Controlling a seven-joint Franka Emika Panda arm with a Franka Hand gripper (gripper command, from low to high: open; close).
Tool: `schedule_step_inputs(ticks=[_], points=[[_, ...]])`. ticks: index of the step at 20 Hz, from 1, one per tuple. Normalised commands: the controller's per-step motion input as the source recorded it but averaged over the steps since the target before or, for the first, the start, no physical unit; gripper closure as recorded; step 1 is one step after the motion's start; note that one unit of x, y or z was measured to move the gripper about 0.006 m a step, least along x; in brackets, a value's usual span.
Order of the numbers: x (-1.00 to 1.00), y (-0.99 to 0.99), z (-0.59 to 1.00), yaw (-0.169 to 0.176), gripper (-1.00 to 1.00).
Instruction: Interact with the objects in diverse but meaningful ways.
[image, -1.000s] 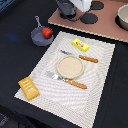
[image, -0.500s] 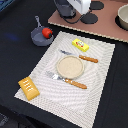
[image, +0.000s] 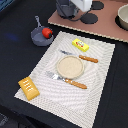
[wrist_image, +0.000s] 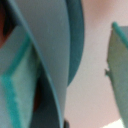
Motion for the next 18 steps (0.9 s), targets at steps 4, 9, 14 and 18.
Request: schedule_step_inputs(ticks=[4,9,14,18], points=[[0.11,0.17,1.0,0.0,-1.0],[0.13,0.03,0.84,-0.001,-1.0],[0.35,-0.33,0.3,-0.072,-1.0],[0.45,-0.62,0.0,-0.096,-1.0]])
